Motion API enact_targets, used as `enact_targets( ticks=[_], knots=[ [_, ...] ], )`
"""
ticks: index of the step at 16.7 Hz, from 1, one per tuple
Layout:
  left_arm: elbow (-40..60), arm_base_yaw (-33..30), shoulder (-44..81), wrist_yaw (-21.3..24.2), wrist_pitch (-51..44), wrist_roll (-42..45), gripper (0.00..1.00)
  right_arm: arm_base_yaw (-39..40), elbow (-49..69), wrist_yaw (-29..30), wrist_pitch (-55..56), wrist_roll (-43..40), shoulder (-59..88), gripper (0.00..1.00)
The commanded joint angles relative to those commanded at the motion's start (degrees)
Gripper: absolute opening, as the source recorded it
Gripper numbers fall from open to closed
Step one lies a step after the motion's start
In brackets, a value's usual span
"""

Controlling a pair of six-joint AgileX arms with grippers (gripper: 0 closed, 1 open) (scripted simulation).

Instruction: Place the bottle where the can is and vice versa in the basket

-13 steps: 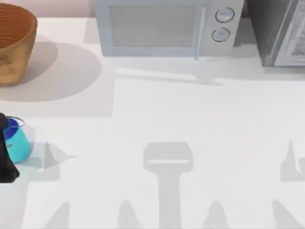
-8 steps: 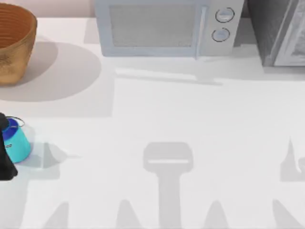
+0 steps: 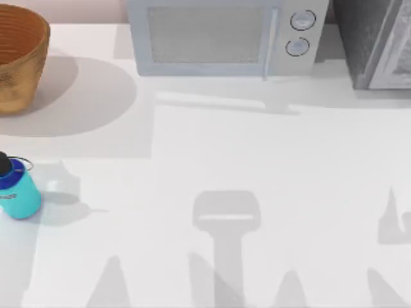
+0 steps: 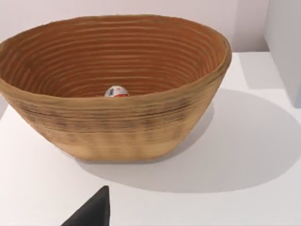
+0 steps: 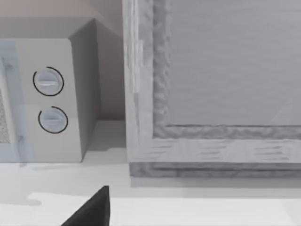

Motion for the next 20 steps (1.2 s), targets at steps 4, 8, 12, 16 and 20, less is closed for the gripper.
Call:
enact_targets(
  ticks=[4, 8, 12, 16, 20],
  knots=[
    [21.63, 2.42, 21.74, 2.68, -11.08, 2.57, 1.00, 0.00, 0.00, 0.00, 0.00, 0.00, 0.00, 1.00],
    [45.52, 5.06, 45.90, 5.79, -23.00, 5.01, 1.00, 0.00, 0.00, 0.00, 0.00, 0.00, 0.00, 1.00],
    [68.96, 7.66, 70.05, 8.94, -34.60, 7.11, 1.00, 0.00, 0.00, 0.00, 0.00, 0.00, 0.00, 1.00],
    [89.58, 9.82, 91.49, 11.88, -44.65, 8.63, 1.00, 0.00, 0.00, 0.00, 0.00, 0.00, 0.00, 1.00],
    [105.29, 11.28, 107.72, 14.32, -52.00, 9.63, 1.00, 0.00, 0.00, 0.00, 0.00, 0.00, 0.00, 1.00]
  ],
)
